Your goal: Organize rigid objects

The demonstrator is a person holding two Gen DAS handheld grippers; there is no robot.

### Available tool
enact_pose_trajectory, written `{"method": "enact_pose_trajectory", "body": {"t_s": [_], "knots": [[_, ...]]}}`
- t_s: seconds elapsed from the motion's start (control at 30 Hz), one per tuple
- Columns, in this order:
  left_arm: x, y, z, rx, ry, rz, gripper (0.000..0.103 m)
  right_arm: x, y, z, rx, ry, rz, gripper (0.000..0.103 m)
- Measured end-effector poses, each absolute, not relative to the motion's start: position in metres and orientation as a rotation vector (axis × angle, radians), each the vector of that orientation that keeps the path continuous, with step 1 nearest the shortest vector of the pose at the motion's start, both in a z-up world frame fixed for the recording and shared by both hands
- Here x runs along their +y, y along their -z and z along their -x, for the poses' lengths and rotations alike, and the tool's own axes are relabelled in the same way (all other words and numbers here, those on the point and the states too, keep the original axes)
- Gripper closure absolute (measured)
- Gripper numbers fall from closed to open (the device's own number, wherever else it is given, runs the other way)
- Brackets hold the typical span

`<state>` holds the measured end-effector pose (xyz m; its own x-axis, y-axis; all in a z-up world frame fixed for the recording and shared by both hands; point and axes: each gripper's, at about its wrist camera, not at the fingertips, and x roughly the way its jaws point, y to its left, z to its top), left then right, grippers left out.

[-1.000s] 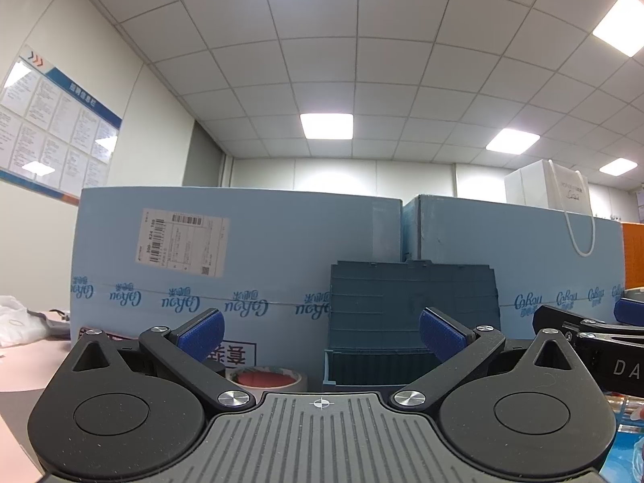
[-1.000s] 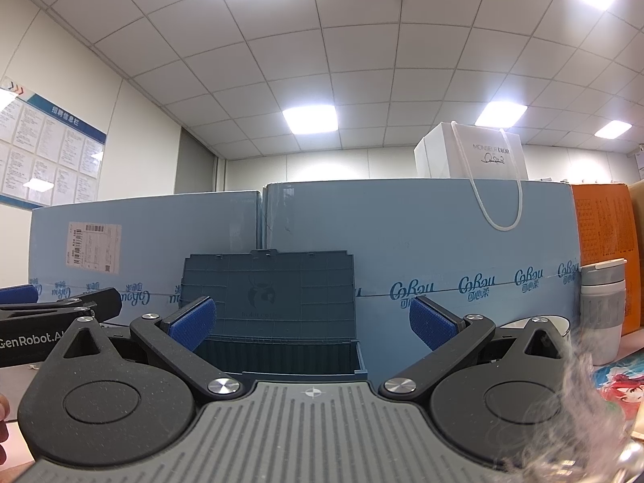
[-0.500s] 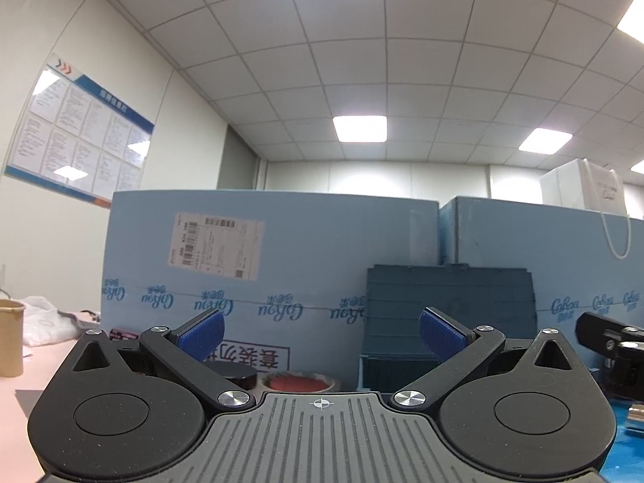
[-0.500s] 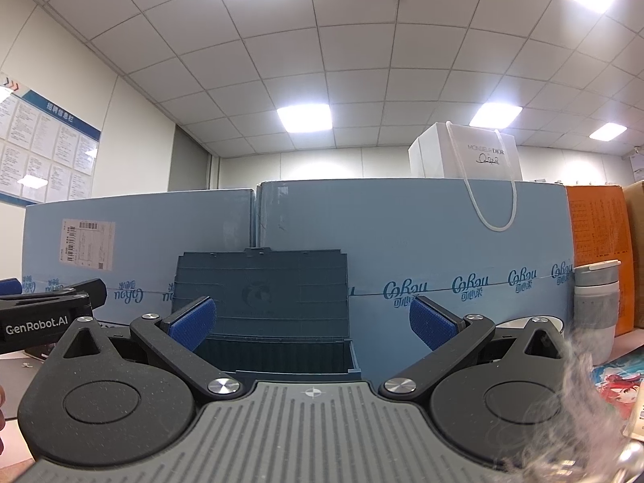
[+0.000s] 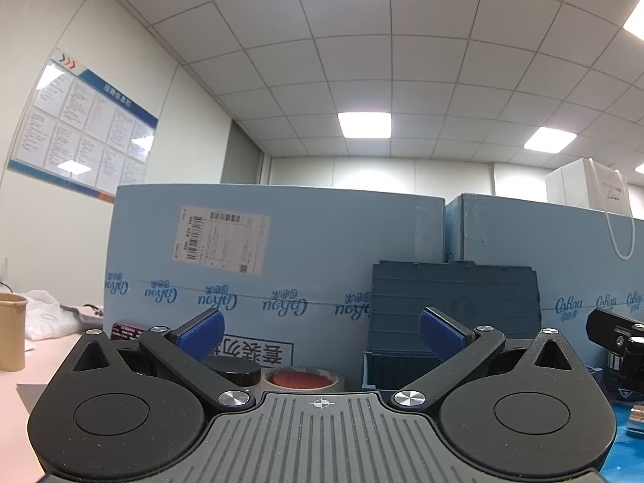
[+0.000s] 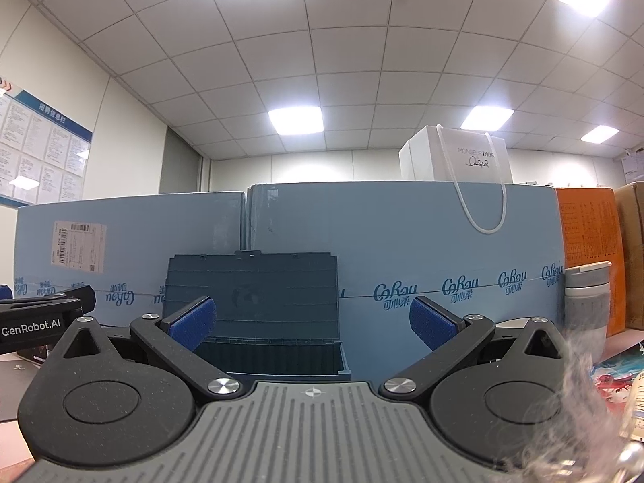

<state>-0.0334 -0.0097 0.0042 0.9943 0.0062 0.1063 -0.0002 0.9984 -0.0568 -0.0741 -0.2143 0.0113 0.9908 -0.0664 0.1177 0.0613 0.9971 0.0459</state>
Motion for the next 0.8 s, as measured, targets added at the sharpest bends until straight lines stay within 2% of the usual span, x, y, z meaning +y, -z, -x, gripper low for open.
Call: {"method": "enact_pose_trajectory", "body": {"t_s": [0.8], "knots": [[-0.0106, -0.0042, 0.0325, -0.105, 0.008, 0.054, 0.0, -0.2143, -0.0124, 0.0699, -0.101, 0.04, -0.046, 0.0]]}}
